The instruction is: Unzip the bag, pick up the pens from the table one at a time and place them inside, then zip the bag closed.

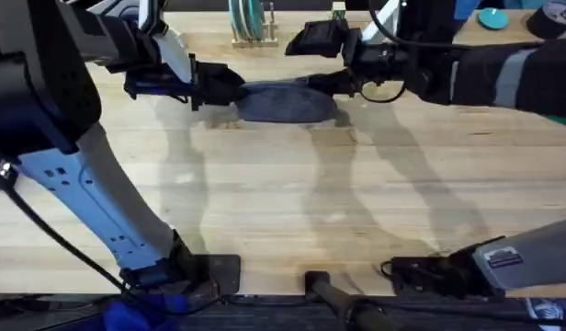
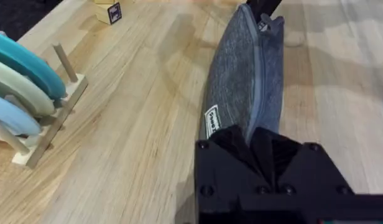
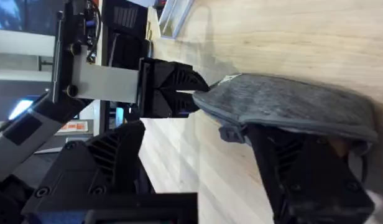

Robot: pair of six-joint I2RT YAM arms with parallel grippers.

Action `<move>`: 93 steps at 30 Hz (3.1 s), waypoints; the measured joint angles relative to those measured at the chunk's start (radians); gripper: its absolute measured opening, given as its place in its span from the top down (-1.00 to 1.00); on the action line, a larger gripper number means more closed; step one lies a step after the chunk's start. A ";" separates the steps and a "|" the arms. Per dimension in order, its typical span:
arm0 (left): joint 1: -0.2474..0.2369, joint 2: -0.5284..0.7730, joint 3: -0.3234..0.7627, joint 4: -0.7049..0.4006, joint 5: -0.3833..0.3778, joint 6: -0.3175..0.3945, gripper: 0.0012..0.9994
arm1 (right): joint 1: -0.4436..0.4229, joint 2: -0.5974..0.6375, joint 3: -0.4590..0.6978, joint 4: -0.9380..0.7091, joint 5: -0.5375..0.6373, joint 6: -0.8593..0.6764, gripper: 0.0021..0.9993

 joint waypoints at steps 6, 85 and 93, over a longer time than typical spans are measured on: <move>0.000 0.000 0.000 0.000 0.000 -0.003 0.92 | -0.001 -0.014 0.000 -0.010 -0.001 0.000 -0.99; 0.000 0.000 0.000 0.005 0.000 -0.045 0.92 | 0.374 -0.278 0.414 -1.286 0.878 -0.209 -0.99; 0.000 0.000 0.000 0.008 -0.001 -0.052 0.92 | 0.380 -0.278 0.436 -1.313 0.880 -0.210 -0.99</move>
